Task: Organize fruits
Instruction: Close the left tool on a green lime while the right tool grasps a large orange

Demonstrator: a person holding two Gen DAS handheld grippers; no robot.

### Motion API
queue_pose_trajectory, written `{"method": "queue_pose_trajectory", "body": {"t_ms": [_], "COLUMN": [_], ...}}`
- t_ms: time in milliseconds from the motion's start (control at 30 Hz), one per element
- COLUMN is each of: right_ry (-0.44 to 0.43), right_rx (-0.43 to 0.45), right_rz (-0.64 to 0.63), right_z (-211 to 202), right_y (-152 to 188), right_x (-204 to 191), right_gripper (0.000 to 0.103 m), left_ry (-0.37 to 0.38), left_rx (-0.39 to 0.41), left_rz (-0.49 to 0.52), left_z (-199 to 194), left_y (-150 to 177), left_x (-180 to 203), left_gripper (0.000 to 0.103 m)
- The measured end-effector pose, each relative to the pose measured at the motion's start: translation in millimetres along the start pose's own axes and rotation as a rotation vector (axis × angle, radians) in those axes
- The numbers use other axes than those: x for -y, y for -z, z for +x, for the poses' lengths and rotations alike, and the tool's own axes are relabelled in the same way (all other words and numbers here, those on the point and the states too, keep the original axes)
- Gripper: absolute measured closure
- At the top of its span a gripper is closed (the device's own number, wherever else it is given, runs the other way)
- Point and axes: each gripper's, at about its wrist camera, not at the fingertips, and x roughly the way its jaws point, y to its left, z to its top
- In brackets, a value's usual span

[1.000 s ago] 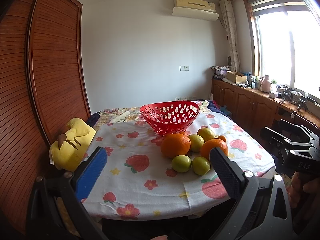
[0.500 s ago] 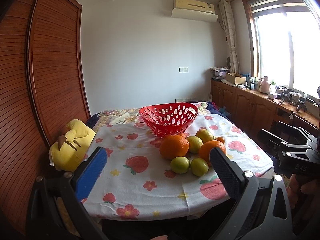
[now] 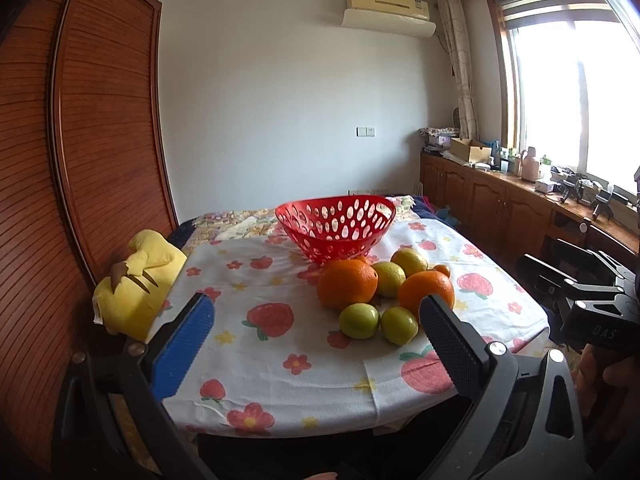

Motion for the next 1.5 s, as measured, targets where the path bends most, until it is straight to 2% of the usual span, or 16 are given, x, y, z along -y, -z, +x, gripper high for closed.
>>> {"method": "queue_pose_trajectory", "body": {"t_ms": [267, 500, 733, 1033, 1267, 1500], "right_ry": [-0.028, -0.052, -0.067, -0.060, -0.092, -0.082], "right_rx": [-0.068, -0.118, -0.170, -0.257, -0.318, -0.371], "right_rz": [-0.021, -0.062, -0.074, -0.078, -0.047, -0.043], "right_z": [38, 68, 91, 129, 156, 182], "right_y": [15, 23, 27, 31, 32, 33], "right_x": [8, 9, 17, 33, 40, 42], "right_gripper": [0.000, 0.006, 0.007, 0.007, 0.007, 0.006], "left_ry": [0.051, 0.093, 0.127, 0.159, 0.182, 0.197], "left_rx": [-0.068, -0.106, -0.150, -0.220, -0.249, -0.268], "left_rz": [-0.012, -0.010, -0.020, -0.016, -0.026, -0.023], "left_z": [41, 68, 91, 134, 155, 167], "left_y": [17, 20, 24, 36, 42, 44], "left_x": [-1, -2, -4, 0, 3, 4], "left_gripper": [0.000, 0.000, 0.001, 0.007, 0.010, 0.017]}}
